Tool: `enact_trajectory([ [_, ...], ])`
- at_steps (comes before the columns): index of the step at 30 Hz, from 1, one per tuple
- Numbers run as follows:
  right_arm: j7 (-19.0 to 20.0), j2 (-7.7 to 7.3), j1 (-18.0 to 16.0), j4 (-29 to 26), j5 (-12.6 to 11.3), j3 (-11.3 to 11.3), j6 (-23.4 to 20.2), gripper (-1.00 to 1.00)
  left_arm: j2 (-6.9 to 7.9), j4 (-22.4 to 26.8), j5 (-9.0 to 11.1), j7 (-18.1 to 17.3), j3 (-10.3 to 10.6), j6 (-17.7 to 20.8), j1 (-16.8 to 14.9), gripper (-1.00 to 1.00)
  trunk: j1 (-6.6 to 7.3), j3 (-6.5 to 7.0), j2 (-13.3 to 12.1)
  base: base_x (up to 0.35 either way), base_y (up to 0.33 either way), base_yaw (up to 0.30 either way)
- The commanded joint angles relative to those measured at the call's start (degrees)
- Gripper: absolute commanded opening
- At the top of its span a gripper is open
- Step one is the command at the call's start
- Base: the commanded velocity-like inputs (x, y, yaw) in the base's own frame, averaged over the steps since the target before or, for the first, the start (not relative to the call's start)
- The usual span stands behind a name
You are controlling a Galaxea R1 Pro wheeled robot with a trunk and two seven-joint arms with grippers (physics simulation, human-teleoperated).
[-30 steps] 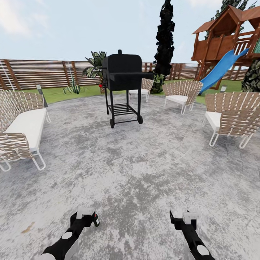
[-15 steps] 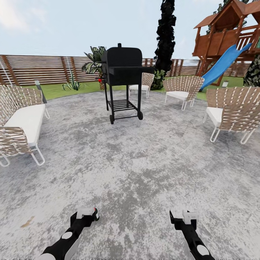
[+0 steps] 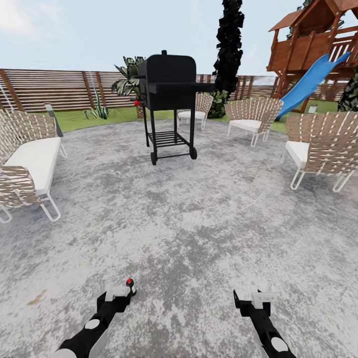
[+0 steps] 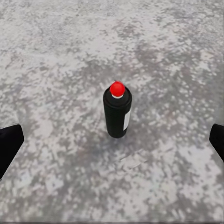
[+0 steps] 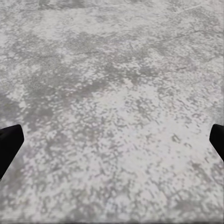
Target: Pick up the pesticide atomizer in the garden and spray insectifuge to fully cover both potted plants in the garden.
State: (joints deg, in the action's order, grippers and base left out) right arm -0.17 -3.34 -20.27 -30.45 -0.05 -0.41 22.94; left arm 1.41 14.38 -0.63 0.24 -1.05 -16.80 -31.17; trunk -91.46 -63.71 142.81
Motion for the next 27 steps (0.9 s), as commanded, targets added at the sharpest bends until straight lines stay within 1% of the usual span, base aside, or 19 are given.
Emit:
enact_trajectory([
  [1, 0.0, 0.0, 0.0, 0.0, 0.0, 0.0, 0.2, 1.0, -0.01, -0.1, -0.1, 0.0, -0.1, -0.2, 0.0, 1.0, -0.21, -0.32, 0.4, 0.0, 0.0, 0.0],
  [27, 0.0, 0.0, 0.0, 0.0, 0.0, 0.0, 0.2, 1.0, -0.01, -0.1, -0.1, 0.0, -0.1, -0.2, 0.0, 1.0, -0.88, -8.48, 0.8, 0.0, 0.0, 0.0],
])
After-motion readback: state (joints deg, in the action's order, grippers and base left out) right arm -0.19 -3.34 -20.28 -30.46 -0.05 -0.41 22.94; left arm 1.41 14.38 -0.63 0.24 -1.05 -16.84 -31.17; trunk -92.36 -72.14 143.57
